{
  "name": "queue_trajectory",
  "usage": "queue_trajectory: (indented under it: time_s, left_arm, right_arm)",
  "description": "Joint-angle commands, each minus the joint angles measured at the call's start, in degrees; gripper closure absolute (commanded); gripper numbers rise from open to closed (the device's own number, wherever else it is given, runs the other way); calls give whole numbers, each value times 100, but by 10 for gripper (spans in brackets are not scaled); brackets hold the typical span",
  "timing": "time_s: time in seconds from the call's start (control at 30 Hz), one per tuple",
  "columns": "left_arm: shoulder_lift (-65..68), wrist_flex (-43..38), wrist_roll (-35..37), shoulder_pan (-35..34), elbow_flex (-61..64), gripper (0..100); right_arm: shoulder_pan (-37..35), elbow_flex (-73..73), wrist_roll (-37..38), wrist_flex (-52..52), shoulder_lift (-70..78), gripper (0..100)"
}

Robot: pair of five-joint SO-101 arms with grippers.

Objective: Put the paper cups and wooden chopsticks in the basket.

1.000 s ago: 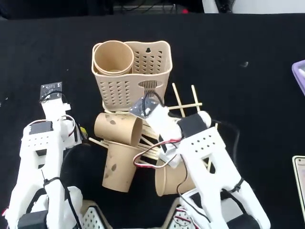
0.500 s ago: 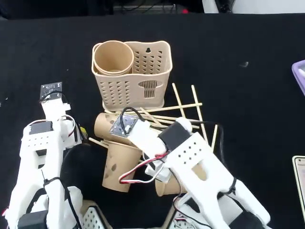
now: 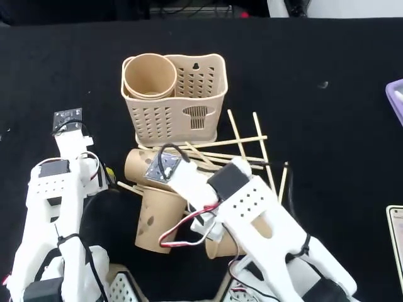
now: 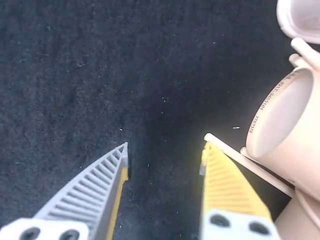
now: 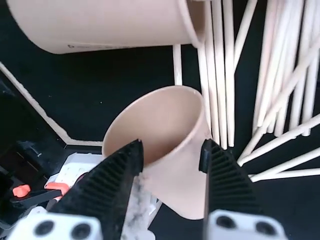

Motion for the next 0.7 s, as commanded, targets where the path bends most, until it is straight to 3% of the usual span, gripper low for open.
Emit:
queue_trajectory:
  time_s: [0.0,0.23,0.4,0.67]
  left_arm:
    - [-141,-79,0,-40,-101,770]
    - [-141,-79,0,-40,-101,770]
    - [-141,-79,0,-40,-101,770]
    - [-141,-79,0,-40,-101,770]
  right_arm:
    - [-26,-4,-62,-167,-57,801]
    - [360,-4,-9,-123,-57,808]
    - [1196,-4,765,-79,-57,986]
    - [2110,-840,1503,554,-110,988]
